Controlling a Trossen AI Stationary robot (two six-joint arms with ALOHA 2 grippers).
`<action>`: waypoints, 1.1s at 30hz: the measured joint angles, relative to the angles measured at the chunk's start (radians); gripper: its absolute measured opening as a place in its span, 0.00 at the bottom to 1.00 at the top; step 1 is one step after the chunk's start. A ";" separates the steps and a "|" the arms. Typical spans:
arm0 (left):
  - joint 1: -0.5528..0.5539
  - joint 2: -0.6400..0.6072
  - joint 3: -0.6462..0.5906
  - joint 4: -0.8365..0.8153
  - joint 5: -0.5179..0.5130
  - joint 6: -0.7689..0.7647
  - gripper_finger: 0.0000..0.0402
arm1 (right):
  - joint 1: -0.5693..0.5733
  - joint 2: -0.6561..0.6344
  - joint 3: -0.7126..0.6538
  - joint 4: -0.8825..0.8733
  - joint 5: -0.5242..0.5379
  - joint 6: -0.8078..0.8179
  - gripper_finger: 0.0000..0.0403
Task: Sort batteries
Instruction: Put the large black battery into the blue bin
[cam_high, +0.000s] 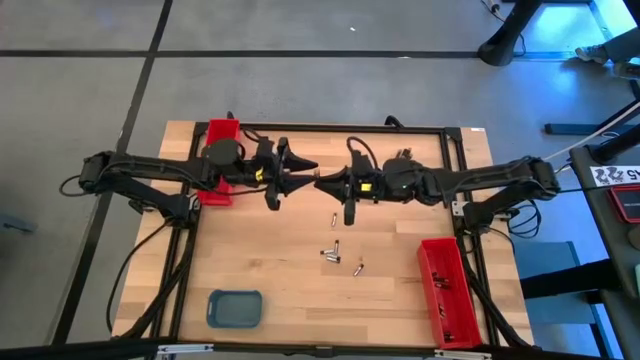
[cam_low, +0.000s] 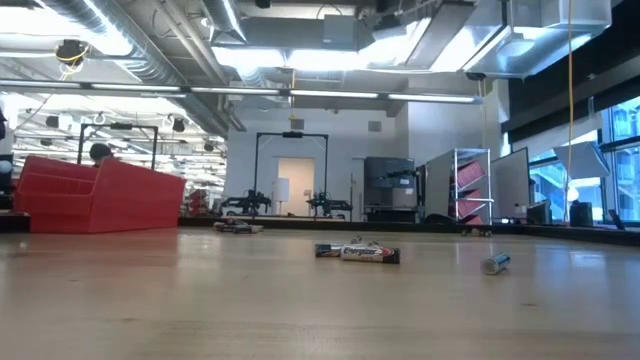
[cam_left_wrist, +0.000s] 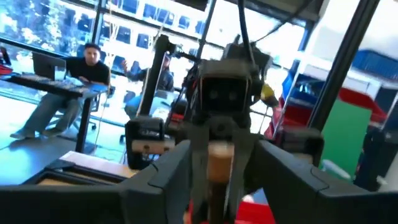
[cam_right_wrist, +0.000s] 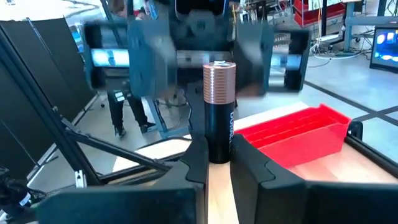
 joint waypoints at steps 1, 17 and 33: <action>0.000 0.000 0.000 0.001 -0.003 -0.002 0.40 | 0.000 0.003 0.000 0.000 -0.001 0.000 0.09; -0.012 0.035 0.000 -0.001 0.002 0.001 0.22 | -0.001 0.003 0.000 0.002 -0.019 0.000 0.10; -0.086 0.032 0.032 -0.133 -0.117 0.061 0.10 | -0.036 -0.001 0.003 -0.154 -0.052 0.099 0.30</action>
